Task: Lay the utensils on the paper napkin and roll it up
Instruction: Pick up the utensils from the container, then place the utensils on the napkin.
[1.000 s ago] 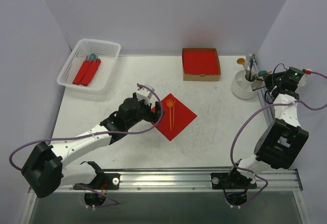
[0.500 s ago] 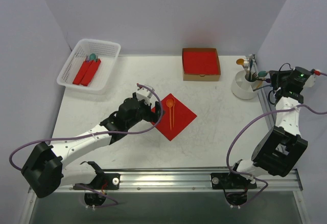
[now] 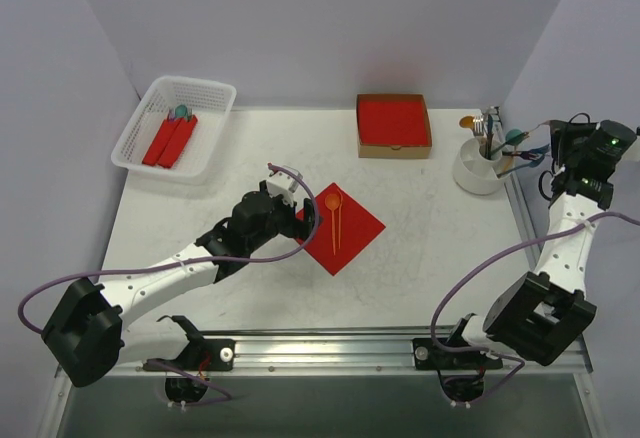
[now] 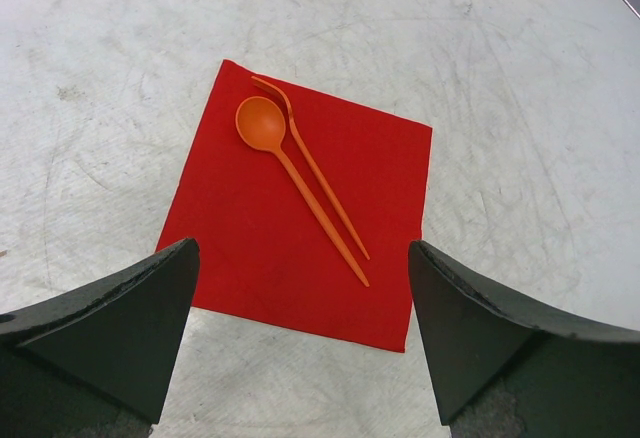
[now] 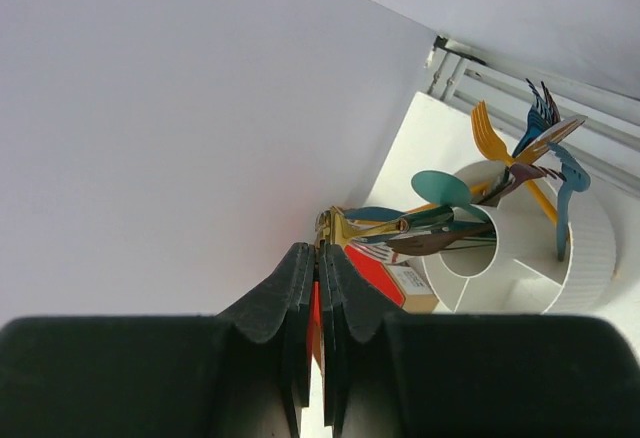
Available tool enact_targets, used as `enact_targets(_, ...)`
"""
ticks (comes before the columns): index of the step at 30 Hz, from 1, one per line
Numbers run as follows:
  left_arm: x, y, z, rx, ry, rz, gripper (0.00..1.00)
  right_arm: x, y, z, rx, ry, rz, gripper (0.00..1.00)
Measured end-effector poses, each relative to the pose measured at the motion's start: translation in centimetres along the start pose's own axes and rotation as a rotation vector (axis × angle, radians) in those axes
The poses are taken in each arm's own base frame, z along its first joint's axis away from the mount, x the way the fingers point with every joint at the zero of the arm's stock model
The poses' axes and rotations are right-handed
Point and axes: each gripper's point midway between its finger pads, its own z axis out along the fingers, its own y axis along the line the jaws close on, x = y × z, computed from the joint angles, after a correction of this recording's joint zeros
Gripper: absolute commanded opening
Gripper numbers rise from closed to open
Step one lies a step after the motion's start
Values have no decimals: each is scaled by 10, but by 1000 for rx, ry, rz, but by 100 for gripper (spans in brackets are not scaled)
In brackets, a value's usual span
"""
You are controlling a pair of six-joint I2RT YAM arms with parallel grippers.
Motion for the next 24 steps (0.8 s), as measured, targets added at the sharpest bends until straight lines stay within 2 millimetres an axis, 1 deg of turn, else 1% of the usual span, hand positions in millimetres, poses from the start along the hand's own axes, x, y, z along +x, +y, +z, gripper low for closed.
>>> enact_targets(4, 1, 0, 0, -1, 0, 0, 94, -11, 14, -10, -26, -18, -3, 0)
enact_targets(8, 7, 4, -1, -11, 4, 1, 94, -12, 33, -19, -64, 17, -26, 0)
enact_targets(11, 13, 7, -4, -16, 9, 2, 94, -6, 53, -28, -116, 65, -71, 0)
enact_targets(13, 14, 8, -6, -16, 3, 7, 94, 5, 63, -34, -149, 114, -99, 0)
enact_targets(15, 10, 7, -8, -11, -15, 11, 94, 26, 70, -40, -181, 186, -130, 0)
enact_targets(16, 7, 6, -10, -6, -32, 13, 94, 42, 75, -44, -199, 236, -149, 0)
enact_targets(18, 0, 3, -13, 17, -76, 22, 94, 83, 90, -55, -240, 362, -197, 0)
enact_targets(19, -3, 2, -15, 30, -98, 33, 94, 106, 99, -63, -270, 430, -226, 0)
enact_targets(20, -4, 1, -17, 44, -121, 42, 94, 133, 110, -75, -311, 506, -264, 0)
enact_targets(21, -6, -1, -20, 59, -149, 55, 94, 151, 116, -84, -337, 554, -288, 0)
enact_targets(22, -6, -2, -22, 75, -174, 67, 94, 175, 122, -97, -365, 617, -319, 0)
enact_targets(24, -3, -4, -26, 108, -225, 94, 94, 212, 129, -123, -411, 720, -364, 0)
